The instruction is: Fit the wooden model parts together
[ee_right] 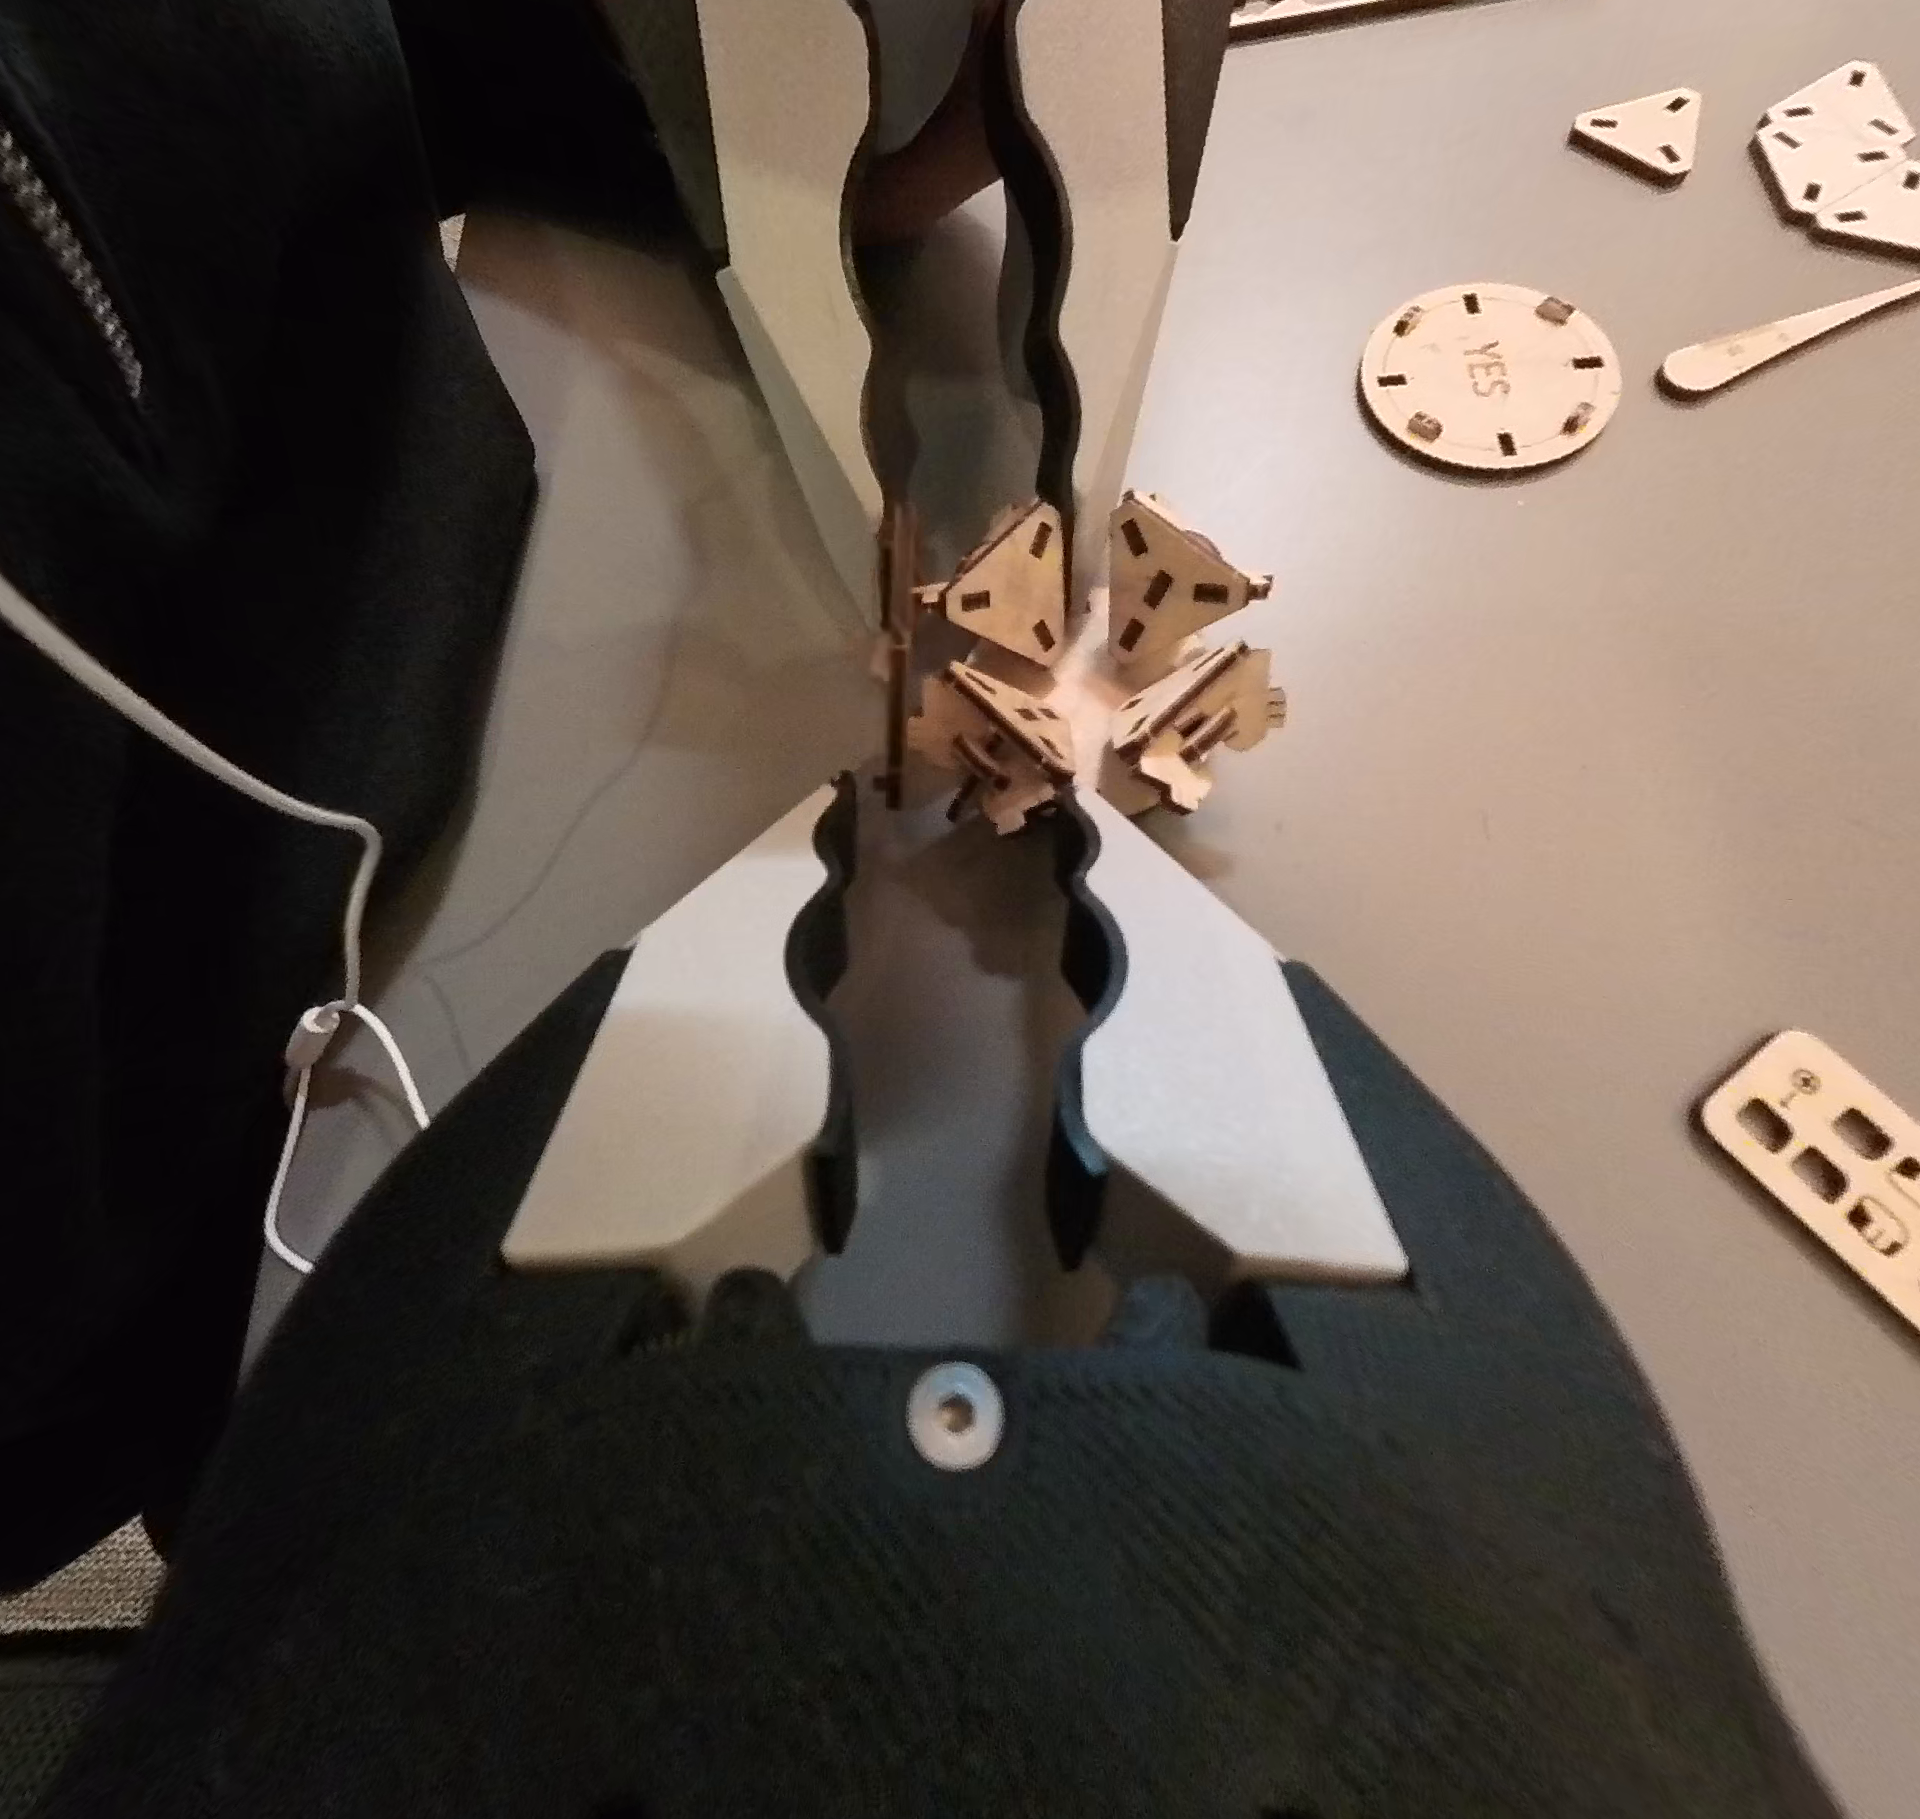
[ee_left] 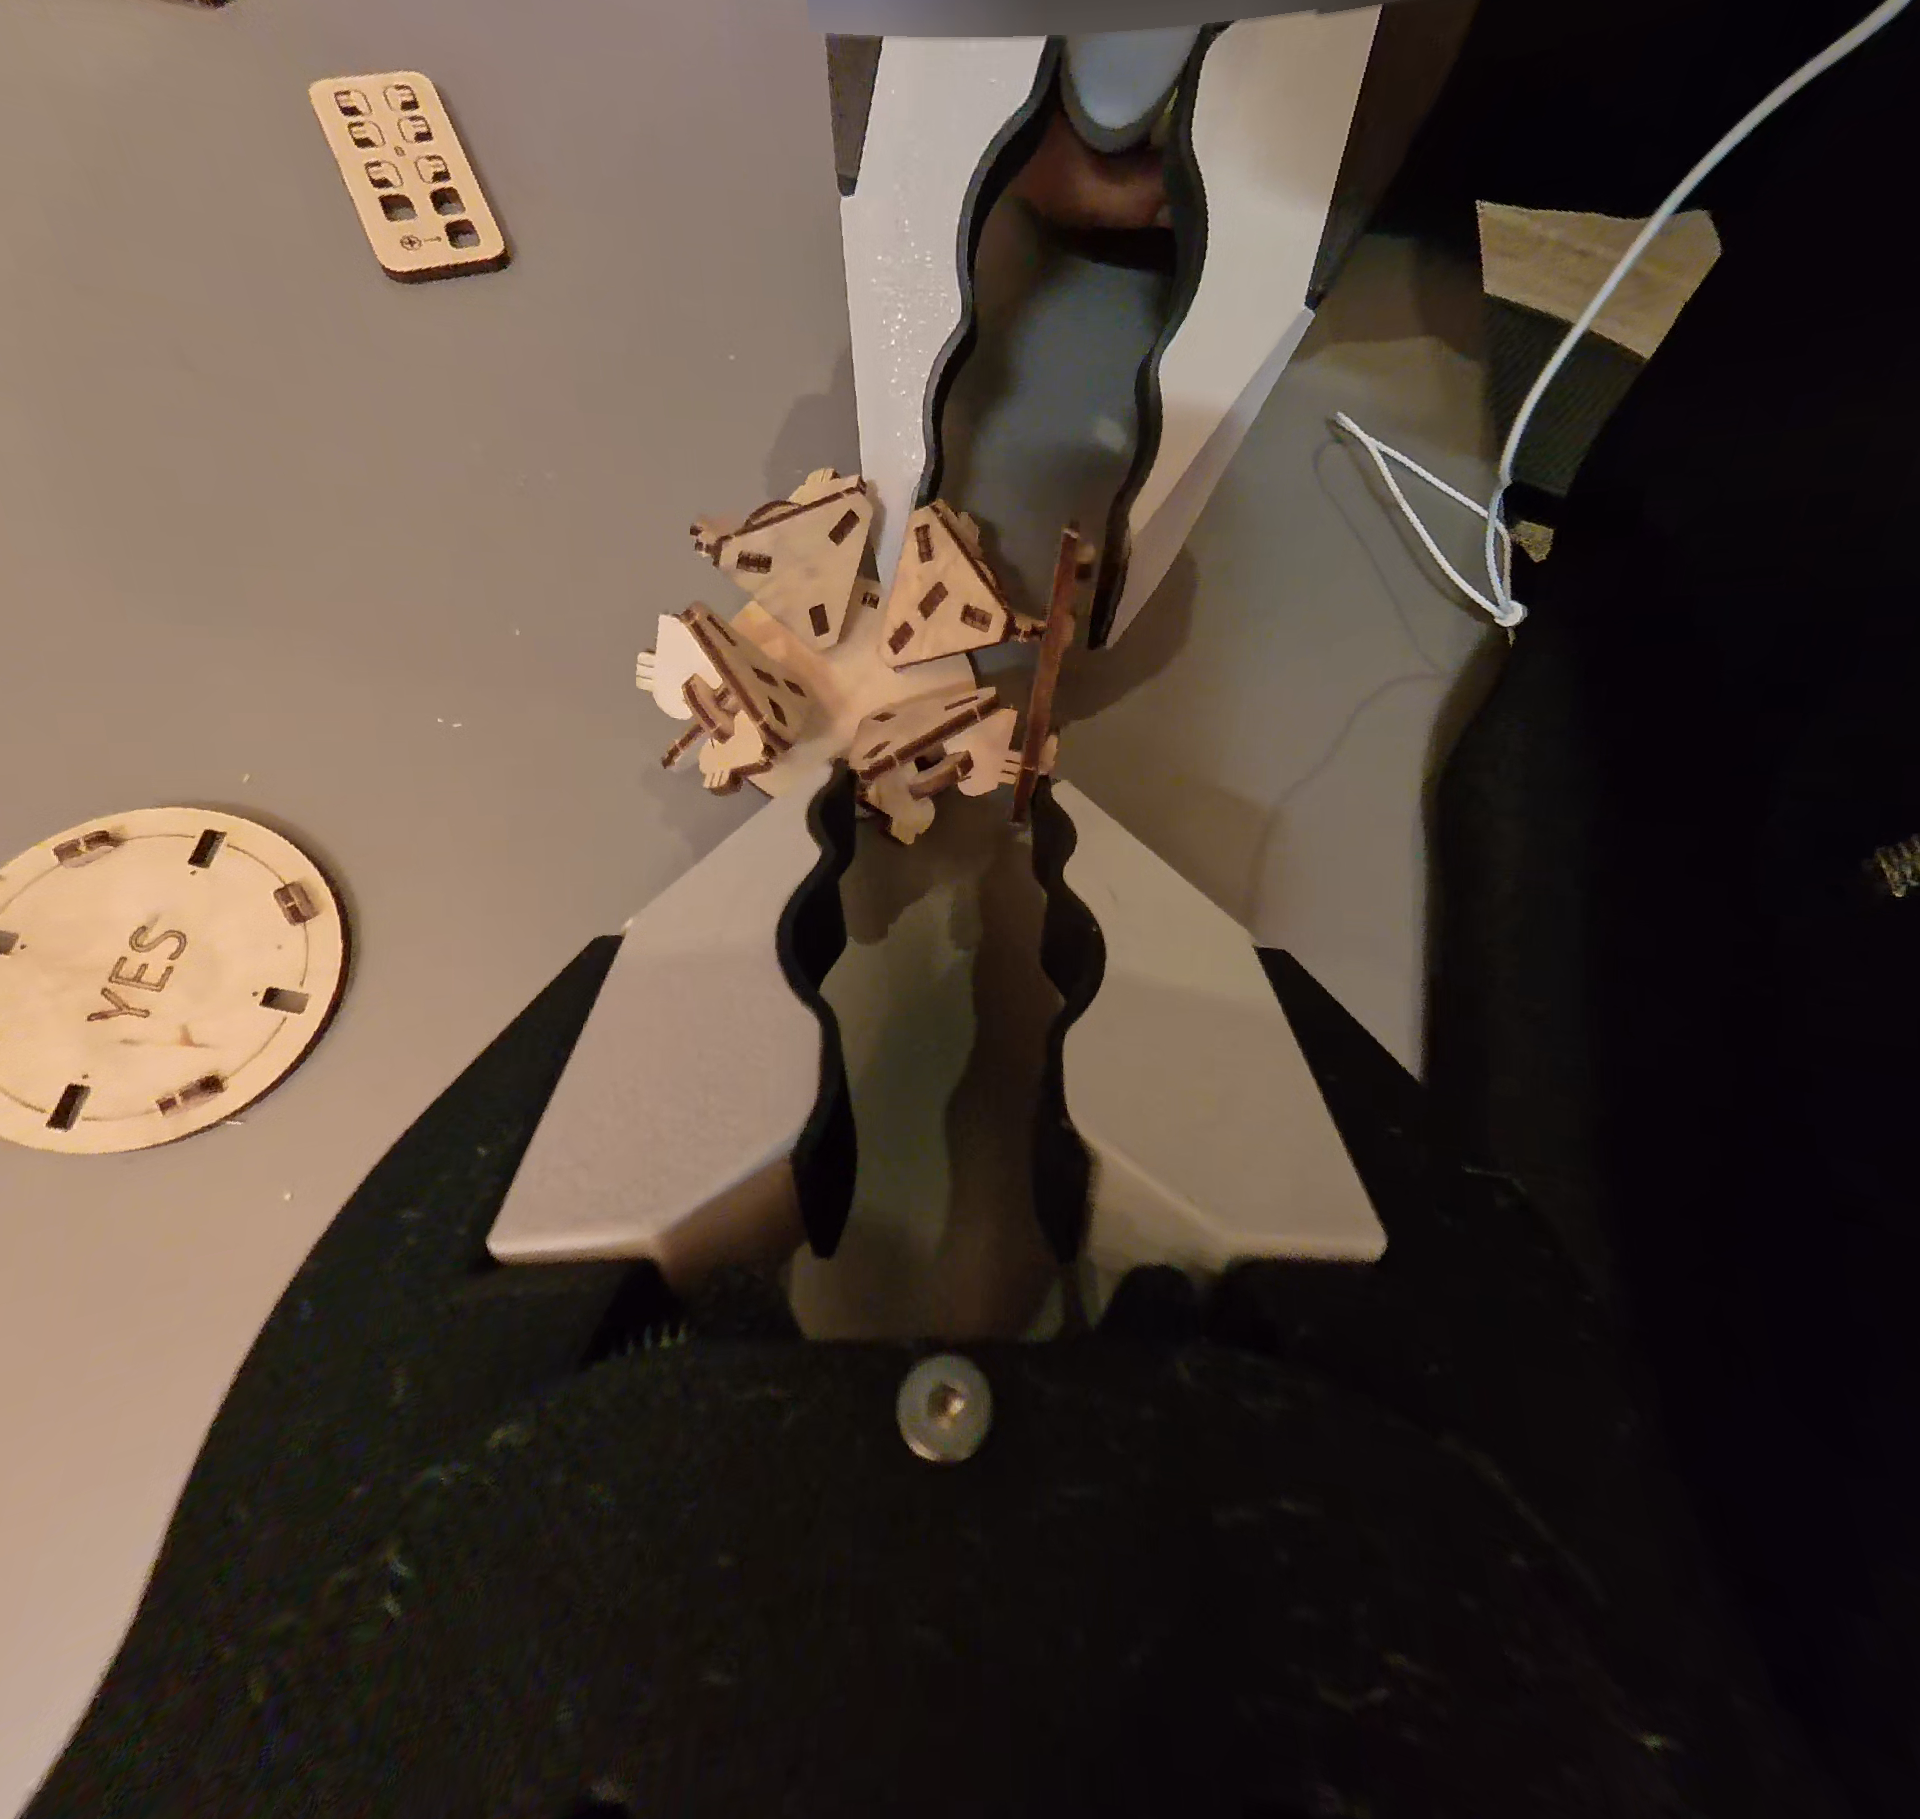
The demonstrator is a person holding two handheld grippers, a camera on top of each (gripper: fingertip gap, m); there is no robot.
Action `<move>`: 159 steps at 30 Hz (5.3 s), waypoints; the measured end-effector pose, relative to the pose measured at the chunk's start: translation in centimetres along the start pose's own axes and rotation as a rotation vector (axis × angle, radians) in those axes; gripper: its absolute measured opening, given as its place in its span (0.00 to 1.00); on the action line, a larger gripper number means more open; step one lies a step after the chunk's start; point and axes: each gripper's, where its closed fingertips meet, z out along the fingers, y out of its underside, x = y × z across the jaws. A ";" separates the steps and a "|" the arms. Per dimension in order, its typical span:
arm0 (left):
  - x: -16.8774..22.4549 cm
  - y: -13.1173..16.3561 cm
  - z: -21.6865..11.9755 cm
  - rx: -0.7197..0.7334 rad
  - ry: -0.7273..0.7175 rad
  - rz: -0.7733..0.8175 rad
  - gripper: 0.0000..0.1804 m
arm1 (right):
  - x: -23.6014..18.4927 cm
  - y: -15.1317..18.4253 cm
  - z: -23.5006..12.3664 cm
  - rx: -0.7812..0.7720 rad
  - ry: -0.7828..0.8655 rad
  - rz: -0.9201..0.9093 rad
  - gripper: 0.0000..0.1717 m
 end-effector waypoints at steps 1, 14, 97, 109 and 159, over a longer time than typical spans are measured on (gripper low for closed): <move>0.0 0.0 0.0 0.000 0.000 0.001 0.17 | 0.0 0.0 0.0 0.000 0.000 -0.001 0.22; -0.2 0.5 -1.2 0.027 -0.074 0.017 0.21 | 0.0 0.0 0.1 -0.001 0.020 -0.017 0.25; 3.3 -0.8 -1.4 0.099 0.179 0.140 0.00 | 0.5 -0.2 -1.4 0.055 -0.061 0.034 0.29; 3.1 -1.1 -1.9 0.132 0.169 0.140 0.00 | 0.7 -0.3 -2.2 0.094 -0.057 0.047 0.30; -0.2 -1.8 -2.0 0.173 -0.031 0.060 0.26 | -1.0 -3.6 -1.6 0.235 -0.072 -0.101 0.00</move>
